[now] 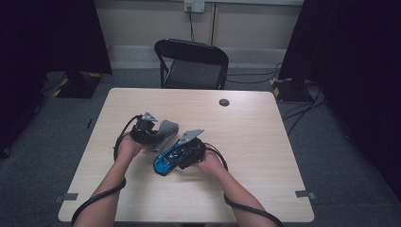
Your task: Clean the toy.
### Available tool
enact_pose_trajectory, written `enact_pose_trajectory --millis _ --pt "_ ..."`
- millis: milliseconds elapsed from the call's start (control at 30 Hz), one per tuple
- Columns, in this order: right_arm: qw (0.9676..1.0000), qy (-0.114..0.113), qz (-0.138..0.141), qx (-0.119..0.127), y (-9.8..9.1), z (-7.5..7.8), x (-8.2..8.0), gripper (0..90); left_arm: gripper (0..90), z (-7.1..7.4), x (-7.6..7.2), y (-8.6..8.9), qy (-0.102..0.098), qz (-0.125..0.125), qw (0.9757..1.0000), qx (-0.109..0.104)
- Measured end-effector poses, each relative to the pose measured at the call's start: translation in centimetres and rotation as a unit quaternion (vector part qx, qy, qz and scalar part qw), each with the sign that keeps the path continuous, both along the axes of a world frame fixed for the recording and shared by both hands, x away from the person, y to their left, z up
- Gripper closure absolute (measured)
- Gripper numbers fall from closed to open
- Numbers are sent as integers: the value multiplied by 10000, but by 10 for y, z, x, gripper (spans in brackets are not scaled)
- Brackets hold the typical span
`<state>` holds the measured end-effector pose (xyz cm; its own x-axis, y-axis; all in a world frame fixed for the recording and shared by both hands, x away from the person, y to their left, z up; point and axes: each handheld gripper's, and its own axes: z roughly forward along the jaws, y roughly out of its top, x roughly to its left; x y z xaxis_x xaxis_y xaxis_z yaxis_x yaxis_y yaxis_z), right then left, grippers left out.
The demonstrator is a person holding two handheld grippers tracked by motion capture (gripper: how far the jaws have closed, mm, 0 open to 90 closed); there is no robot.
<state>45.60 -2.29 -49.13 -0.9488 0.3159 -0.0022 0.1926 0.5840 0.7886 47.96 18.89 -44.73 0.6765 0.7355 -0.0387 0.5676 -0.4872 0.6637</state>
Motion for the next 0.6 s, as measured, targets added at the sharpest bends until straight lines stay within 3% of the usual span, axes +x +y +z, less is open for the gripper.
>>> enact_pose_trajectory --millis 100,333,600 --pt "10000 2 7 3 0 0 0 122 743 -7 5 -11 31 -142 9997 172" --pt "10000 -1 6 9 0 0 0 122 740 -23 9 -25 159 -269 9994 165" --pt "10000 1 9 26 0 0 0 122 747 -28 6 -25 251 -261 9993 42"
